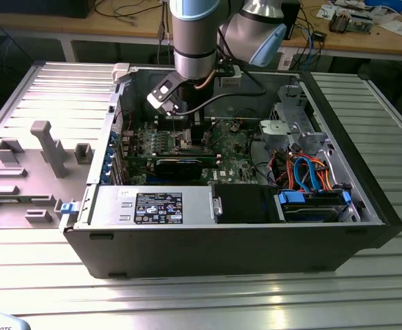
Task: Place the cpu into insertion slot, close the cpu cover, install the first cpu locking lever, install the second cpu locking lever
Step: 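Place the cpu into insertion slot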
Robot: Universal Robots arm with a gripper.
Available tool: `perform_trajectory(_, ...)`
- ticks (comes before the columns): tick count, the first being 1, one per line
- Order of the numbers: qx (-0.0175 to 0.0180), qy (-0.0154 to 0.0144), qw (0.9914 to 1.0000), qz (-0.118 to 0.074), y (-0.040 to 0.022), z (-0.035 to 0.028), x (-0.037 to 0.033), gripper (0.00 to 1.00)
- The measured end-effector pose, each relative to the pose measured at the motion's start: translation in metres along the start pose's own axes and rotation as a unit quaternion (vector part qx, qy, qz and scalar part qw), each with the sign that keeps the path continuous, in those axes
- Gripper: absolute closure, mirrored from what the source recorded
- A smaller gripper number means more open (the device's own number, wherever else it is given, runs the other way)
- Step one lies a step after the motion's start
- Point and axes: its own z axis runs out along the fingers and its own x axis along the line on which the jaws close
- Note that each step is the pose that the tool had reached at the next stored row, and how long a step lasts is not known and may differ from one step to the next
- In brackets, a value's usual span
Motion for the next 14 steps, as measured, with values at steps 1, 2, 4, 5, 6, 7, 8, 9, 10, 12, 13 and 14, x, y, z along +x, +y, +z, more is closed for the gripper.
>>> perform_trajectory(1,0.0000,0.0000,1.00000,0.000,0.0000,0.0000,0.0000,0.46)
perform_trajectory(2,0.0000,0.0000,1.00000,0.000,0.0000,0.0000,0.0000,0.46)
perform_trajectory(4,-0.0001,0.0001,1.00000,0.000,0.0000,0.0001,0.0001,0.46)
perform_trajectory(5,-0.0001,0.0001,1.00000,0.000,0.0000,0.0001,0.0001,0.46)
perform_trajectory(6,-0.0001,0.0001,1.00000,0.000,0.0000,0.0001,0.0001,0.46)
perform_trajectory(7,-0.0001,0.0001,1.00000,0.000,0.0000,0.0001,0.0001,0.46)
perform_trajectory(8,-0.0001,0.0001,1.00000,0.001,-0.0002,0.0001,0.0001,0.46)
perform_trajectory(9,-0.0002,0.0001,1.00000,0.001,-0.0002,0.0002,0.0002,0.46)
perform_trajectory(10,-0.0002,0.0002,1.00000,0.001,-0.0002,0.0007,0.0002,0.46)
perform_trajectory(12,-0.0001,0.0001,1.00000,0.001,-0.0011,0.0028,0.0003,0.46)
perform_trajectory(13,-0.0001,0.0000,1.00000,0.001,-0.0024,0.0038,0.0002,0.46)
perform_trajectory(14,-0.0001,0.0001,1.00000,0.001,-0.0036,0.0050,0.0003,0.46)
